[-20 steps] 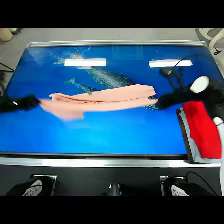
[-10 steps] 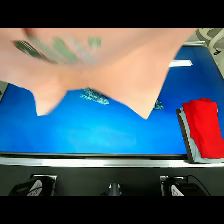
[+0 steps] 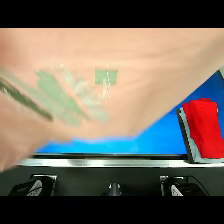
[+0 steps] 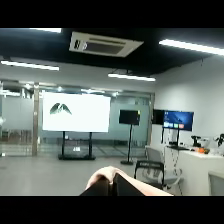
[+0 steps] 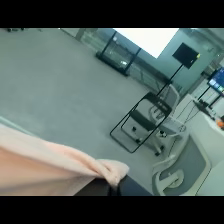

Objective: Fold the shirts.

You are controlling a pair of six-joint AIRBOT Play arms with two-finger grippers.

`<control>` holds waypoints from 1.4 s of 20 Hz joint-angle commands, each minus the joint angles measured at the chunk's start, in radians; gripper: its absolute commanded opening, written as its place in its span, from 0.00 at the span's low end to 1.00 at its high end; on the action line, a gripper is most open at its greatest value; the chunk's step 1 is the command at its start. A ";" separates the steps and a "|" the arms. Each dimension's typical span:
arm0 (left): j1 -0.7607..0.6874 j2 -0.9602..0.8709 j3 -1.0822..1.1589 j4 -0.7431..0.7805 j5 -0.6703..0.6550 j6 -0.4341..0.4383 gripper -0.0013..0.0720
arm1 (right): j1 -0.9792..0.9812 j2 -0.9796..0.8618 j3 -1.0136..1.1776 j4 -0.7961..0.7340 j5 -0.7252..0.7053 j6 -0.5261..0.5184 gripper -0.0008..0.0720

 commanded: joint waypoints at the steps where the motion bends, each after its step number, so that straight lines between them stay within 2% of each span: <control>1: 0.001 -0.091 -0.010 0.018 -0.187 -0.025 0.05 | 0.000 -0.086 0.004 -0.017 0.173 0.018 0.04; 4: 0.000 -0.200 -0.115 0.018 -0.289 -0.008 0.05 | 0.000 -0.236 -0.050 -0.016 0.269 0.022 0.04; 8: 0.000 -0.329 -0.414 0.018 -0.288 0.059 0.05 | 0.000 -0.512 -0.217 0.020 0.275 0.029 0.04; 10: 0.000 -0.399 -0.591 0.018 -0.227 0.079 0.05 | 0.000 -0.659 -0.262 0.041 0.213 0.029 0.04; 13: -0.009 -0.528 -0.762 0.012 -0.023 0.094 0.05 | 0.000 -0.830 -0.262 0.077 0.046 0.032 0.04; 17: -0.066 -0.695 -0.736 -0.063 0.145 0.233 0.05 | 0.000 -0.908 -0.262 0.084 -0.213 0.132 0.04; 19: -0.102 -0.748 -0.703 -0.065 0.257 0.241 0.05 | 0.000 -0.918 -0.262 0.084 -0.329 0.162 0.04; 21: -0.128 -0.791 -0.670 -0.065 0.360 0.238 0.05 | 0.000 -0.922 -0.262 0.084 -0.385 0.165 0.04; 24: -0.141 -0.842 -0.622 -0.064 0.413 0.238 0.05 | 0.000 -0.929 -0.262 0.084 -0.369 0.164 0.04; 26: -0.142 -0.856 -0.606 -0.064 0.345 0.238 0.05 | 0.000 -0.931 -0.262 0.115 -0.313 0.164 0.04; 28: -0.138 -0.847 -0.595 -0.026 0.262 0.239 0.05 | 0.000 -0.925 -0.262 0.134 -0.195 0.157 0.04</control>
